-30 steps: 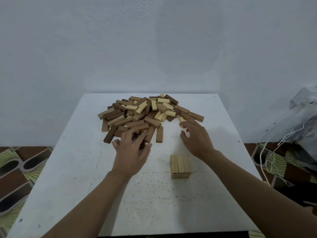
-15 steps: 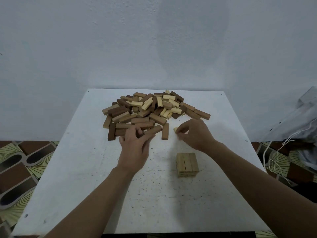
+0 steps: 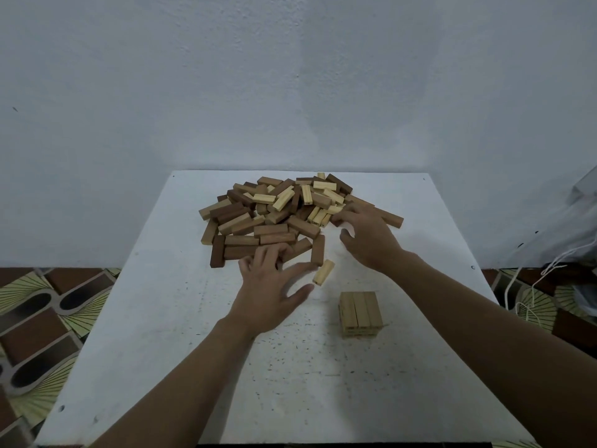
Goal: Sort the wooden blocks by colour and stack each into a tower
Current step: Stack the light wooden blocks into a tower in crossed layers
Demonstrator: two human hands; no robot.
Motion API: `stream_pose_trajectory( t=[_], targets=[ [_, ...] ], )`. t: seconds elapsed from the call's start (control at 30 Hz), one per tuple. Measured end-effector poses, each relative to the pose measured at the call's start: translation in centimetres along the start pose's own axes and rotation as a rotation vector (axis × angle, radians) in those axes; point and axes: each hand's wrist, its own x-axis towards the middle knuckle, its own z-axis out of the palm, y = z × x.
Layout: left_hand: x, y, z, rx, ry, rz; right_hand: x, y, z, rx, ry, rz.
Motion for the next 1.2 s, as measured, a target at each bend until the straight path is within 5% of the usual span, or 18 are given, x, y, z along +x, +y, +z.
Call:
stream_pose_trajectory(
  t=[0.2,0.47,0.63,1.07,1.2],
  targets=[
    [0.1,-0.1,0.1,-0.012,-0.033,0.028,1.2,0.5,0.9,-0.203,-0.046,-0.006],
    [0.0,0.1,0.1,-0.096,0.024,0.04,1.3,0.4,0.8,-0.121,0.186,-0.058],
    [0.0,0.1,-0.1,-0.069,0.005,0.109,0.1,0.9,0.5,0.065,0.093,0.03],
    [0.1,0.0,0.1,-0.266,0.218,-0.236,-2.3,-0.4,-1.3,0.27,-0.378,-0.105],
    [0.4,-0.5,0.2,-0.284,0.196,-0.254,-0.8,-0.6,-1.5,0.336,-0.243,-0.116]
  ],
)
